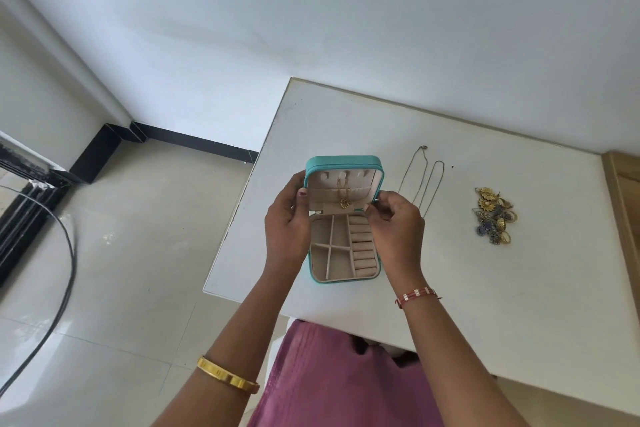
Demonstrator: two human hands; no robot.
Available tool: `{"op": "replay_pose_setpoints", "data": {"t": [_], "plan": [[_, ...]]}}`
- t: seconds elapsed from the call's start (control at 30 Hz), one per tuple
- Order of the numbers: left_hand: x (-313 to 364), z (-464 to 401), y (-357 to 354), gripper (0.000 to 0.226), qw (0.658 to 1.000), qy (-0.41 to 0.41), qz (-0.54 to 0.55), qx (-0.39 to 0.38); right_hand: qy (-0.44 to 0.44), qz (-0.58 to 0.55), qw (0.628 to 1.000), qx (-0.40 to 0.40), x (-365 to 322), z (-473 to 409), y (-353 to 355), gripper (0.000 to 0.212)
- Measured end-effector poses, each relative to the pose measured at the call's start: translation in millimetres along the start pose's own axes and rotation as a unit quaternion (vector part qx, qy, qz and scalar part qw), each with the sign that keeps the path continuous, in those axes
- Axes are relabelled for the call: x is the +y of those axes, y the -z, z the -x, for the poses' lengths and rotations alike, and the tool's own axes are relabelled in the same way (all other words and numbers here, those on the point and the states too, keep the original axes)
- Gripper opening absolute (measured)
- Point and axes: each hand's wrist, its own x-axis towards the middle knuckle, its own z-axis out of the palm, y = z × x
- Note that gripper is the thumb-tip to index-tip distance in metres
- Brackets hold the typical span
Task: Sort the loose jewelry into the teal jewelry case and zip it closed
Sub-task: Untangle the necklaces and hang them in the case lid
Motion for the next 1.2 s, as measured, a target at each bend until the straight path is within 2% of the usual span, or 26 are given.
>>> {"op": "replay_pose_setpoints", "data": {"t": [0.3,0.47,0.57,0.8,0.9,1.07,1.2], "plan": [[6,17,4,0.035,0.998,0.021,-0.045,0.027,-0.004,0.03,1.0,0.007,2,8,5,0.024],[14,33,3,0.031,0.993,0.06,-0.003,0.099,-0.018,0.021,1.0,0.007,2,16,19,0.025],[20,48,1,0.027,0.991,0.065,0.021,0.116,-0.018,0.013,1.0,0.009,3,24,32,0.022],[33,86,-29,0.024,0.996,0.054,0.038,0.056,-0.047,0.033,0.998,0.04,28,41,74,0.014],[30,96,-47,0.023,0.997,0.067,0.041,0.026,-0.053,0.057,0.997,0.023,41,46,80,0.013],[22,100,-67,0.028,0.996,0.087,0.035,-0.009,0.032,0.139,0.988,-0.055,53,44,75,0.025],[13,98,-70,0.031,0.995,0.096,0.014,-0.007,0.11,0.232,0.963,-0.084,56,39,67,0.029]]}}
